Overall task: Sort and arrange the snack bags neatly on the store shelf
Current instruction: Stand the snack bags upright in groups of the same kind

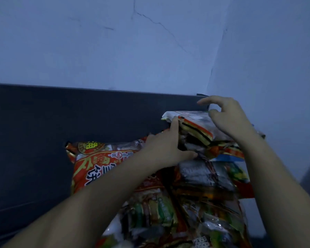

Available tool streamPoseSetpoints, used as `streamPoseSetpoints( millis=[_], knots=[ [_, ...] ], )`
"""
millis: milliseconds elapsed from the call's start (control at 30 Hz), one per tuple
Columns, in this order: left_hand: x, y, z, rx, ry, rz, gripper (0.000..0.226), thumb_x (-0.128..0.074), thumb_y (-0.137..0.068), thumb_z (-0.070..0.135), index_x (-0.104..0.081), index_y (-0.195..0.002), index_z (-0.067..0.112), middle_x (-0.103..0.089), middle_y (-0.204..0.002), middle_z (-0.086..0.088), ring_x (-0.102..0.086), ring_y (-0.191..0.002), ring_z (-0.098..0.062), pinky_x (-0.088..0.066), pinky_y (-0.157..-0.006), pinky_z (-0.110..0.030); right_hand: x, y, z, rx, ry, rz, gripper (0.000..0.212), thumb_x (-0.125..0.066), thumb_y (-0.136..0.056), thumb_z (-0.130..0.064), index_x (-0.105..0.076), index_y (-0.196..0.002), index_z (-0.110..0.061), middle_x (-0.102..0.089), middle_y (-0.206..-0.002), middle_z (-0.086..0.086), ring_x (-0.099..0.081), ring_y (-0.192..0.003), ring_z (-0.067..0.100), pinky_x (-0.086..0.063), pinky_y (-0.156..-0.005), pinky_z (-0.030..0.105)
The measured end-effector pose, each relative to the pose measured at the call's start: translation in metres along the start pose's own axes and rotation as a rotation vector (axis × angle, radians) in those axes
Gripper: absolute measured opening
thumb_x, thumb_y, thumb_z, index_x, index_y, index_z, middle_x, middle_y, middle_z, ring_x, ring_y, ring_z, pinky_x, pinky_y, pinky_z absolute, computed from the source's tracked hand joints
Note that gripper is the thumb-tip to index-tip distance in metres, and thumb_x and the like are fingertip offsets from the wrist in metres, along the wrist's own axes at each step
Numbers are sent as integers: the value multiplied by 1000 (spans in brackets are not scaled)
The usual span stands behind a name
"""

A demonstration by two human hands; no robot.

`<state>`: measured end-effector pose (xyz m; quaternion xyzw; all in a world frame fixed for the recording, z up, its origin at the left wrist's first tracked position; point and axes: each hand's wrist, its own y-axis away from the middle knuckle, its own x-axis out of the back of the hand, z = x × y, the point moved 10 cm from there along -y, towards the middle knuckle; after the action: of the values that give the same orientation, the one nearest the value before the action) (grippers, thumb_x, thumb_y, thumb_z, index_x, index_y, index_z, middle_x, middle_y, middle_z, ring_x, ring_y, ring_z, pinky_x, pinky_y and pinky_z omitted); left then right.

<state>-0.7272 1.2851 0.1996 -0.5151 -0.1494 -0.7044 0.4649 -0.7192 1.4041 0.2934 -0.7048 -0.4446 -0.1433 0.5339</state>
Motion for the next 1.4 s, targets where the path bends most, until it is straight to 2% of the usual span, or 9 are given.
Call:
streamPoseSetpoints(
  millis=[33,133,233,400,567,733,1100,1267,1400],
  knots=[
    [11,13,-10,16,-19,27,105,-55,-83,61,16,-149,21,-44,-143,1,-47,-124,-22,-36,-102,-42,-2,1,-21,50,-16,12,41,-46,-81,7,-68,-108,-15,-60,-106,-8,-48,-83,-14,-34,-77,2],
    [50,75,-56,117,-105,112,97,-53,-86,58,9,-151,21,-42,-144,1,-49,-119,-20,-36,-100,-35,-32,14,-102,220,-106,-66,34,-51,-83,-4,-66,-110,-18,-61,-105,-11,-53,-102,1,-37,-91,15],
    [95,165,-108,214,-317,196,86,-50,-89,56,-3,-150,19,-42,-142,0,-43,-126,-20,-28,-108,-34,-87,48,-201,420,-151,-270,31,-55,-89,-18,-60,-118,-24,-61,-108,-12,-55,-104,2,-42,-94,22],
    [149,363,-202,555,-617,129,78,-43,-90,58,-9,-149,20,-38,-146,3,-37,-132,-17,-19,-111,-31,-199,143,-362,645,-138,-581,41,-56,-90,-40,-51,-129,-30,-58,-121,-13,-54,-112,8,-45,-96,32],
    [177,587,-259,918,-641,46,65,-43,-91,57,-25,-144,24,-41,-142,4,-38,-130,-19,-22,-109,-34,-267,264,-513,815,-212,-748,47,-58,-87,-44,-48,-131,-31,-57,-125,-12,-53,-114,8,-45,-94,31],
    [176,746,-268,1108,-560,88,61,-41,-92,57,-27,-143,28,-38,-143,9,-39,-128,-15,-23,-104,-27,-306,364,-600,871,-260,-834,49,-55,-90,-43,-44,-135,-30,-49,-135,-10,-47,-122,11,-43,-95,29],
    [180,857,-301,1221,-415,321,59,-42,-92,58,-33,-141,28,-38,-141,13,-36,-130,-9,-24,-105,-26,-362,418,-647,771,-321,-880,45,-57,-90,-34,-46,-133,-26,-48,-130,-9,-44,-121,10,-41,-96,27],
    [189,869,-341,1230,-372,324,88,-11,-67,76,-42,-134,27,-48,-130,10,-45,-120,-12,-29,-98,-25,-394,419,-687,758,-407,-880,44,-59,-90,-29,-47,-131,-25,-47,-129,-8,-45,-121,11,-39,-95,24],
    [208,871,-387,1260,-358,309,59,-41,-91,60,-37,-138,25,-46,-134,9,-43,-123,-13,-29,-101,-26,-439,421,-729,752,-373,-958,56,-57,-90,-35,-35,-140,-23,-38,-139,-8,-39,-127,14,-39,-100,31]
  ],
)
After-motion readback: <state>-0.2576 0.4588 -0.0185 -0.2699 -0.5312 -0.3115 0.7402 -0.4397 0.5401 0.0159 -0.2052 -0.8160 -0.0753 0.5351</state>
